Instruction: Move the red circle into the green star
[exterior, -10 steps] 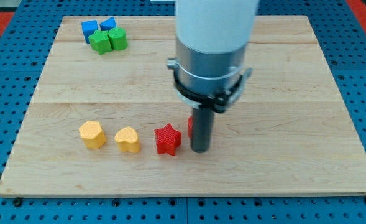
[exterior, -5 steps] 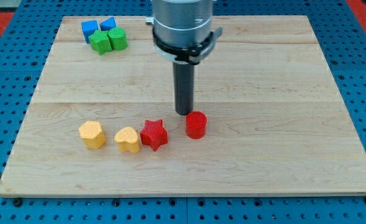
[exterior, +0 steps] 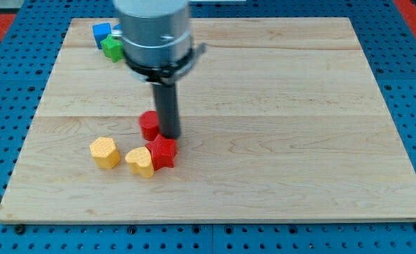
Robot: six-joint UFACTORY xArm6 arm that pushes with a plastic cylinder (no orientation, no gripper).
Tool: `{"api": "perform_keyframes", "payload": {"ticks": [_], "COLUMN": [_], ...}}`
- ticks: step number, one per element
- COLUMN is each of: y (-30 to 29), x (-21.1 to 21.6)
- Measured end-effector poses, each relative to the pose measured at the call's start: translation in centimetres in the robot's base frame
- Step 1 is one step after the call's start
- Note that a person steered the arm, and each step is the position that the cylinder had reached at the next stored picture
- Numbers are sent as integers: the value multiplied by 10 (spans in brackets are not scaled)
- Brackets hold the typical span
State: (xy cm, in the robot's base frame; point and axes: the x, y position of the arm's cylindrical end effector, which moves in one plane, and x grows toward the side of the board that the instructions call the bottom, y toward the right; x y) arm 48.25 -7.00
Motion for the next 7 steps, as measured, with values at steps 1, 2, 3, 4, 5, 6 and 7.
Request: {"api": "perform_keyframes", "payload": {"ticks": [1, 2, 3, 4, 5, 6, 7], "y": [45, 10, -11, -36, -74, -115, -149], "x": [9, -19, -10, -8, -8, -13, -5]}}
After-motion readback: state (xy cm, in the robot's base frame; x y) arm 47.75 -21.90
